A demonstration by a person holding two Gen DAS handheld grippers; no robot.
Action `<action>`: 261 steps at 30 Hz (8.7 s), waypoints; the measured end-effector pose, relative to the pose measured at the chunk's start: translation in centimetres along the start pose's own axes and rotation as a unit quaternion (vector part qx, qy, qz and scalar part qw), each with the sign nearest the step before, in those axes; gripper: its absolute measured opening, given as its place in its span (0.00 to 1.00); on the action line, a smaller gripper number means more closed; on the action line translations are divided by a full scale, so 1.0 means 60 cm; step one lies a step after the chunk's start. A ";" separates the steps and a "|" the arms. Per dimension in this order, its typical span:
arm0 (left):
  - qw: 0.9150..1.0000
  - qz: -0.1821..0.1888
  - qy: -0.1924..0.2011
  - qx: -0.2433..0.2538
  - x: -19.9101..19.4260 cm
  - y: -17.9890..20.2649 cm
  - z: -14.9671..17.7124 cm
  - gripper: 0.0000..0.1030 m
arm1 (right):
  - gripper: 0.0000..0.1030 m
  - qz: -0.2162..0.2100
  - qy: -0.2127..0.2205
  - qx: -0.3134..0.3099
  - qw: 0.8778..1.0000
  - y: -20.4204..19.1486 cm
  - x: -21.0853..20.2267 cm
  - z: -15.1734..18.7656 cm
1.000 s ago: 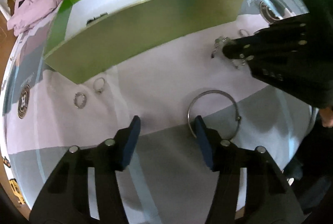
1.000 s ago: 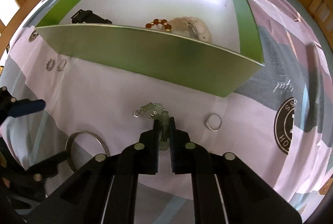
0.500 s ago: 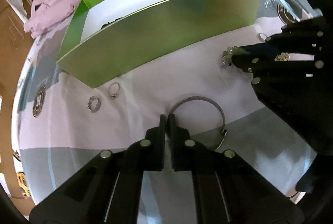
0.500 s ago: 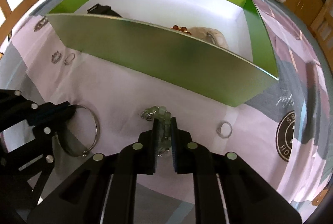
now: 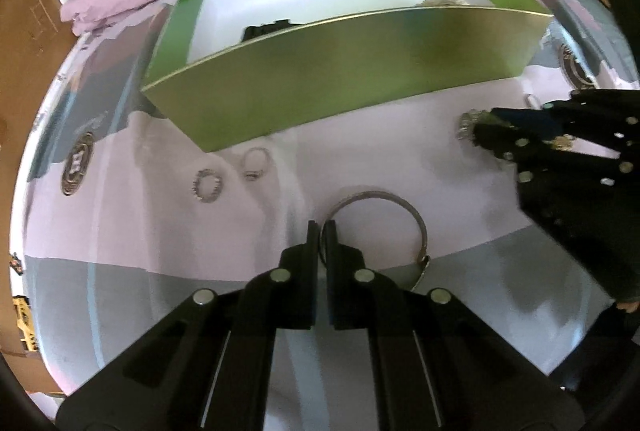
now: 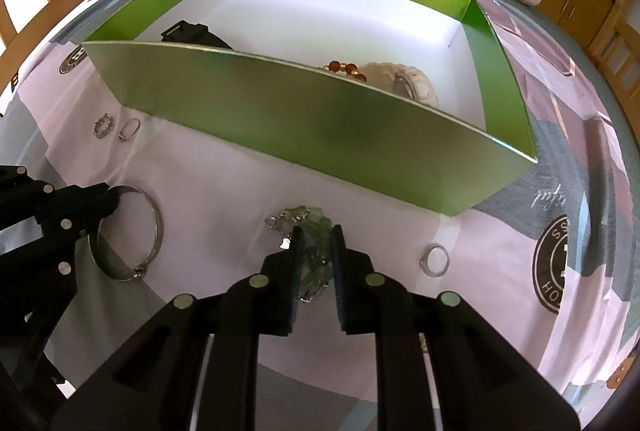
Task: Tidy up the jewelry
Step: 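Close the right gripper on the jade pendant while the left grips the silver bangle, then lift the jade pendant and silver bangle and carry both over the green box, then open both grippers to drop the pendant and bangle into the box, then grasp the silver flower charm with the right gripper while the left approaches the rhinestone ring, then close the left gripper on the rhinestone ring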
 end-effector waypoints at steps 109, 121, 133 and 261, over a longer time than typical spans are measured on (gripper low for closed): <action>0.988 -0.071 0.112 -0.080 -0.104 -0.040 -0.068 0.02 | 0.08 -0.029 0.137 0.079 0.987 0.027 -0.120 -0.093; 0.989 -0.072 0.104 -0.075 -0.096 -0.039 -0.059 0.02 | 0.08 -0.025 0.120 0.070 0.990 0.018 -0.104 -0.082; 0.992 -0.032 0.089 -0.088 -0.078 -0.037 -0.054 0.02 | 0.08 -0.025 0.129 0.083 0.988 0.022 -0.111 -0.094; 0.997 0.062 -0.030 -0.044 -0.001 -0.019 -0.022 0.16 | 0.19 -0.057 -0.053 0.006 0.997 0.009 -0.034 0.026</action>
Point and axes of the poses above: each gripper's, at about its wrist camera, not at the fingertips, and x roughly the way its jaws point, y to its right, z to its underside, the point moved 9 cm from there along x, roughly the way its jaws point, and after that the axes turned 12 degrees about z, right-handed, at the moved point
